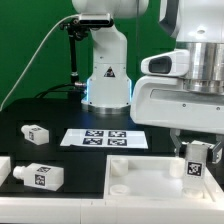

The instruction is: Assemble one leg

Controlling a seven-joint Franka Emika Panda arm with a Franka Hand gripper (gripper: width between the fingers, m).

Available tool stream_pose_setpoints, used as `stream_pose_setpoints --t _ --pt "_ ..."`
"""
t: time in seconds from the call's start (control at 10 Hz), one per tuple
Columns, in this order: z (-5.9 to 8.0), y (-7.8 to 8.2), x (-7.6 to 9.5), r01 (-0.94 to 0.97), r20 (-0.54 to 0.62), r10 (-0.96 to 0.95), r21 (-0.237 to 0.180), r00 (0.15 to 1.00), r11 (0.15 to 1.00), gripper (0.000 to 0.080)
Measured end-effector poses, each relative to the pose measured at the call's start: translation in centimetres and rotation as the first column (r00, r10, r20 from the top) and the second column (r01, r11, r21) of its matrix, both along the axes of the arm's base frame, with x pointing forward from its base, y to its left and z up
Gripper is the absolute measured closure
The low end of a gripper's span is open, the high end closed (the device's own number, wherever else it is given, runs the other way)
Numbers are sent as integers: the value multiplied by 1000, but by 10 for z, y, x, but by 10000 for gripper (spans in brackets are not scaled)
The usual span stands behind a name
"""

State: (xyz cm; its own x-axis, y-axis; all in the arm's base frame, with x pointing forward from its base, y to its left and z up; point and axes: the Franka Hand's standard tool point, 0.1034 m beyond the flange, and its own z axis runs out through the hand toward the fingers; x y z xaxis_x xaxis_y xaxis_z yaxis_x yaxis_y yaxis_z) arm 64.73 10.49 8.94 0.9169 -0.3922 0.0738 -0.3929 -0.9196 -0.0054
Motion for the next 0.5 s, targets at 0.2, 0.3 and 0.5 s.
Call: stream_pose_setpoints --t 0.2,0.3,0.5 --pt "0 0 0 142 2 -142 10 990 990 513" --pt "-2 0 -1 249 6 -249 16 969 968 513" --pt "-3 -2 1 474 21 -475 34 880 880 513"
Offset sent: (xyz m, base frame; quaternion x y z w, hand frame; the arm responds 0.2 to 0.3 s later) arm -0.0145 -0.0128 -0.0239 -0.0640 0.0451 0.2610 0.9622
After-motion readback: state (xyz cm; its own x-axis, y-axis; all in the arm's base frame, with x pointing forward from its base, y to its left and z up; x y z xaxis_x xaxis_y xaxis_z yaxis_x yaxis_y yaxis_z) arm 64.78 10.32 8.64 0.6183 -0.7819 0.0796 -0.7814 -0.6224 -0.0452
